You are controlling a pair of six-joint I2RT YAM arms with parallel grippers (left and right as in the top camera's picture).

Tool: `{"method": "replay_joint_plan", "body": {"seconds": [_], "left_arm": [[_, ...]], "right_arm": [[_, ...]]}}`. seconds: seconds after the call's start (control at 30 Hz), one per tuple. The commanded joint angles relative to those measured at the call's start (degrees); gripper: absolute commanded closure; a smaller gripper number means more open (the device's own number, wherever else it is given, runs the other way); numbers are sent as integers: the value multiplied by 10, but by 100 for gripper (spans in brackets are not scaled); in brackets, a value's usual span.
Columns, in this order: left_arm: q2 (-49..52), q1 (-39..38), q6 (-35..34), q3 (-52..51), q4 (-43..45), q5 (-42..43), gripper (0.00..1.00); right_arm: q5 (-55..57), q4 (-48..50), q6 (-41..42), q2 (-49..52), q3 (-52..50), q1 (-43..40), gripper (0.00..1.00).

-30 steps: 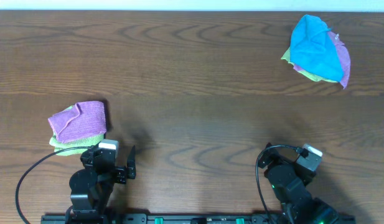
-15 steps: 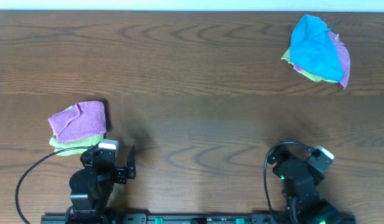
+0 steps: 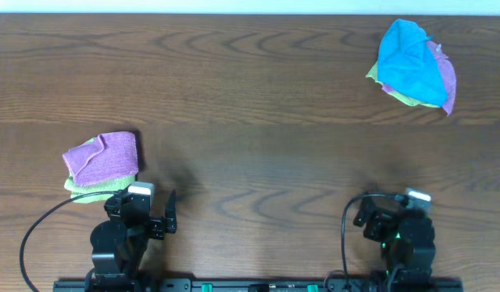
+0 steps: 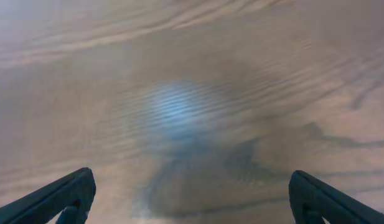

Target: Fold the cloth

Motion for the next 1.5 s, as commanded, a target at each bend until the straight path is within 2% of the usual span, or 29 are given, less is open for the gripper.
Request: {"method": "replay_joint_plan", "body": {"seconds": [0.0, 0.23, 1.47], "left_arm": [[-5, -3, 3, -9, 0, -6, 5], [-5, -3, 3, -9, 0, -6, 5], [-5, -3, 3, -9, 0, -6, 5]], "right_arm": [[-49, 2, -86, -11, -6, -12, 1], [-53, -12, -147, -27, -6, -12, 1], [-64, -9, -148, -27, -6, -12, 1]]}}
